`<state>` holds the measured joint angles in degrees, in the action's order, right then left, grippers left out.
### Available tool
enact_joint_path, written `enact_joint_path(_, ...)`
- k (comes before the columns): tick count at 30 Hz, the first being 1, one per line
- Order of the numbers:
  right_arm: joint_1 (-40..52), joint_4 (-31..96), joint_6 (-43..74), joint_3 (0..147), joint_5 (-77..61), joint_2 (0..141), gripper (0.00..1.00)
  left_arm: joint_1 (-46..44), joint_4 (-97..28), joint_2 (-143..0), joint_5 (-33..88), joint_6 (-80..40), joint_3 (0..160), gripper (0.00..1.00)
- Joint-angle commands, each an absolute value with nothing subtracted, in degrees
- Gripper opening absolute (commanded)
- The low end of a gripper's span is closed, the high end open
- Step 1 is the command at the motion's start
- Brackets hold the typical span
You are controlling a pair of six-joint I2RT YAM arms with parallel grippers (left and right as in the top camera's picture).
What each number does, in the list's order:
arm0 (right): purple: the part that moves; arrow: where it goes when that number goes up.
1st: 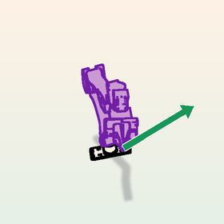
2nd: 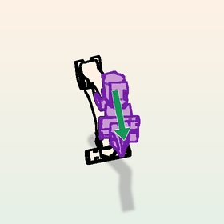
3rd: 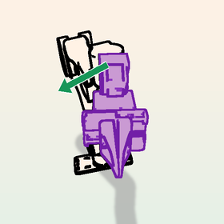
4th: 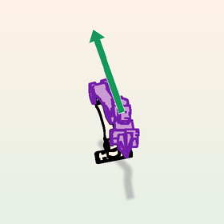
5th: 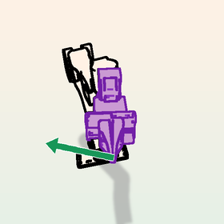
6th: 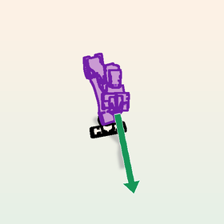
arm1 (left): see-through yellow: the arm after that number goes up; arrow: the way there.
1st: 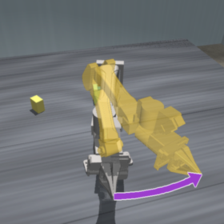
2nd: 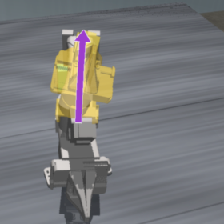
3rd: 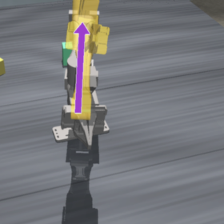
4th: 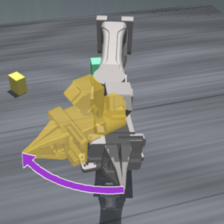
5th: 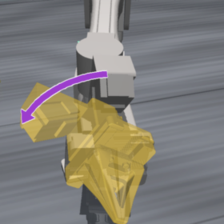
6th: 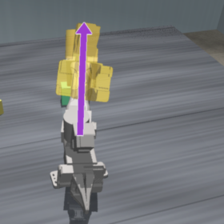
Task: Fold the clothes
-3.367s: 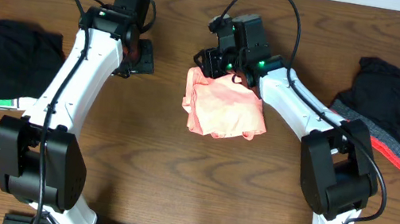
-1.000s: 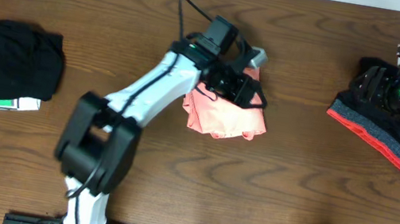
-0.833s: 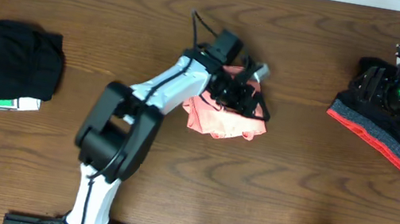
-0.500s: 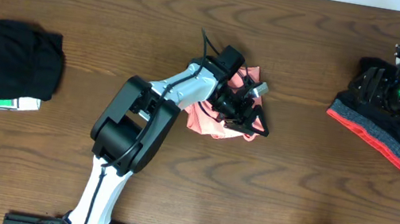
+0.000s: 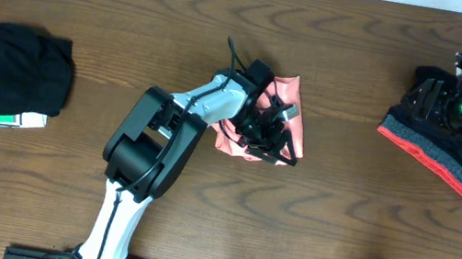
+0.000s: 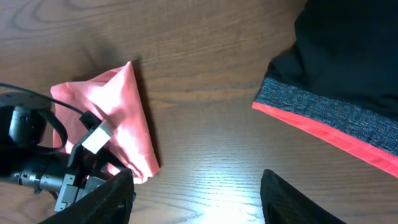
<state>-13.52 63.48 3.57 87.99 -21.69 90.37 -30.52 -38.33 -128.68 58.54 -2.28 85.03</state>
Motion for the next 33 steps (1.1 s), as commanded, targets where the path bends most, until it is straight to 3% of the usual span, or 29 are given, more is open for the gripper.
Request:
enact_joint_path(1, -13.5, 64.0, 2.0, 87.9, -22.5, 90.8, 0.63, -30.0, -37.9, -129.1, 61.8, 1.5, 84.1, 0.59)
enact_joint_path(8, -13.5, 64.8, 1.0, 87.9, -22.5, 90.8, 0.63, -27.5, -37.1, -128.7, 68.7, 0.9, 83.6, 0.59)
enact_joint_path(10, -13.5, 64.9, 0.8, 87.9, -22.5, 90.8, 0.63, -26.5, -37.1, -127.4, 72.3, 2.0, 83.7, 0.67)
enact_joint_path(15, -13.5, 65.2, -0.4, 87.9, -22.6, 90.8, 0.64, -23.4, -37.0, -120.4, 72.2, 2.7, 83.7, 0.69)
enact_joint_path(20, -12.6, 65.8, -6.0, 87.9, -26.2, 90.8, 0.63, -19.3, -37.3, -113.5, 66.2, 0.3, 83.7, 0.69)
enact_joint_path(27, -7.2, 66.1, -13.5, 87.9, -27.9, 91.2, 0.43, -12.2, -40.5, -108.6, 43.5, -23.9, 83.7, 0.68)
enact_joint_path(33, -0.3, 65.3, -13.7, 87.8, -23.7, 96.2, 0.37, -9.3, -40.4, -108.6, 42.0, -22.4, 83.7, 0.69)
